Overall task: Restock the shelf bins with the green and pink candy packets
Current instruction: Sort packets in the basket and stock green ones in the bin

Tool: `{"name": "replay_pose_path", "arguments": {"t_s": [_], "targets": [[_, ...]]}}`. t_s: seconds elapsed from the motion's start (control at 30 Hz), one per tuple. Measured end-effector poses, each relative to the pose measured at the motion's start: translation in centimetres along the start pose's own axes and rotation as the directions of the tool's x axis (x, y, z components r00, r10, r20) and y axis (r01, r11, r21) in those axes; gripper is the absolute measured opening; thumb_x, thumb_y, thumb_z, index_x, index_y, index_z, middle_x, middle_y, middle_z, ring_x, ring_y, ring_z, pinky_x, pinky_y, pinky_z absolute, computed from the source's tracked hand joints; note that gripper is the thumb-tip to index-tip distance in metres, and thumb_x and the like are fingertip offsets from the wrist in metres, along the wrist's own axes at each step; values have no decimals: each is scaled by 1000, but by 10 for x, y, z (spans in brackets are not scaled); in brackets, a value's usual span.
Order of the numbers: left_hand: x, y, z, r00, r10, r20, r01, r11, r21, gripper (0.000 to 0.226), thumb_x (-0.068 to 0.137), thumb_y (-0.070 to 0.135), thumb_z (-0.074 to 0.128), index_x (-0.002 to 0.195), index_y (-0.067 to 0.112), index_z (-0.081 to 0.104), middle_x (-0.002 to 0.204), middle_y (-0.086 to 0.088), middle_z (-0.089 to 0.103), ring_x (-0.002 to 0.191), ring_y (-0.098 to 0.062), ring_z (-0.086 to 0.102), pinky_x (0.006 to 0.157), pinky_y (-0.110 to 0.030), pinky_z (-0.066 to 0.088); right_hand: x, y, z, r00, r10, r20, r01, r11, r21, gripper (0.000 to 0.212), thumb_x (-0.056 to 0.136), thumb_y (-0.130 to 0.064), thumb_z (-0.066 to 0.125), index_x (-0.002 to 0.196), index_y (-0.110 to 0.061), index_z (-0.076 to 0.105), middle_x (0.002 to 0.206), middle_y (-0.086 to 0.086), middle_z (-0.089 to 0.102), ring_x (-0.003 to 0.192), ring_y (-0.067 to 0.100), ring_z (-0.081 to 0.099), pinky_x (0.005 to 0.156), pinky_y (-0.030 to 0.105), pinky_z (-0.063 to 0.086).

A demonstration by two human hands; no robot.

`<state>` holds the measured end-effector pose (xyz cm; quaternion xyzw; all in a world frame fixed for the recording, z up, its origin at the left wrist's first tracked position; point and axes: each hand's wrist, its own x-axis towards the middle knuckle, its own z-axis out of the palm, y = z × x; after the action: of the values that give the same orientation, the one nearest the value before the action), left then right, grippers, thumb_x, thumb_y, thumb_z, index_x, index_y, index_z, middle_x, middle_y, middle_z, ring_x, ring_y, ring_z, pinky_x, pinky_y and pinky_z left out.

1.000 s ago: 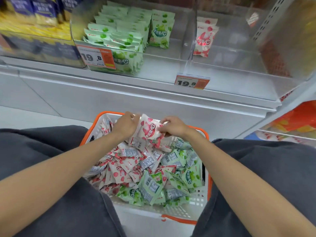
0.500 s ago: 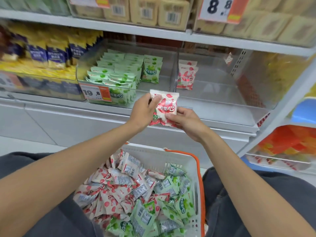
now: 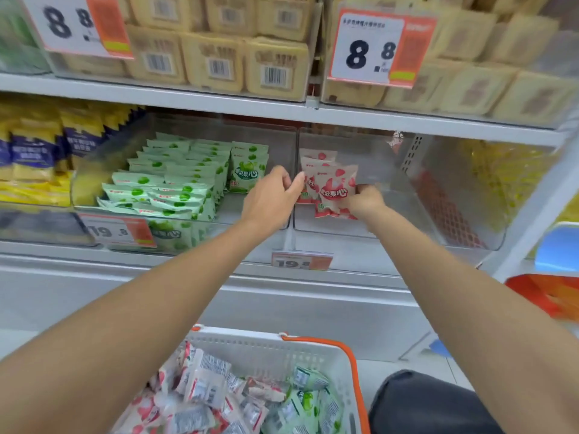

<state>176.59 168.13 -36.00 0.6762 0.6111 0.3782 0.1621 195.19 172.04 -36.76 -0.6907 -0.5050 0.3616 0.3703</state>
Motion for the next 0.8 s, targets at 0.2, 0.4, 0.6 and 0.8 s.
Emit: {"name": "replay_pose_path", "arguments": {"t_s": [0.2, 0.4, 0.6, 0.8], "targets": [[-2, -9, 4, 999, 26, -39, -27, 999, -29, 45, 99, 50, 39, 76, 13, 48, 61, 4, 47, 55, -16, 43, 51, -31, 29, 48, -1, 39, 988, 23, 152, 43, 909, -414, 34, 94, -23, 58, 126, -11, 55, 121, 8, 61, 115, 25, 58, 89, 25, 45], [-3, -9, 8, 998, 14, -63, -17, 999, -49, 45, 99, 50, 40, 72, 15, 46, 58, 5, 45, 54, -15, 41, 51, -30, 27, 86, 12, 56, 996, 19, 83, 35, 801, -598, 46, 81, -51, 51, 121, -28, 56, 118, -1, 64, 99, 26, 60, 73, 28, 40], [-6, -7, 7, 997, 3, -80, -8, 998, -63, 45, 99, 50, 41, 67, 18, 41, 55, 6, 42, 53, -15, 41, 50, -31, 26, 94, 13, 63, 998, -48, -52, 15, 863, -505, 68, 83, -54, 60, 139, -20, 39, 135, 5, 52, 123, 27, 52, 90, 32, 43], [-6, -6, 5, 997, -7, -79, 2, 998, -58, 45, 99, 49, 41, 65, 18, 39, 55, 6, 42, 53, -15, 40, 50, -30, 26, 110, 20, 72, 999, -24, 25, 33, 875, -483, 66, 69, -64, 64, 123, -31, 45, 111, -11, 57, 99, 14, 55, 77, 24, 43]]}}
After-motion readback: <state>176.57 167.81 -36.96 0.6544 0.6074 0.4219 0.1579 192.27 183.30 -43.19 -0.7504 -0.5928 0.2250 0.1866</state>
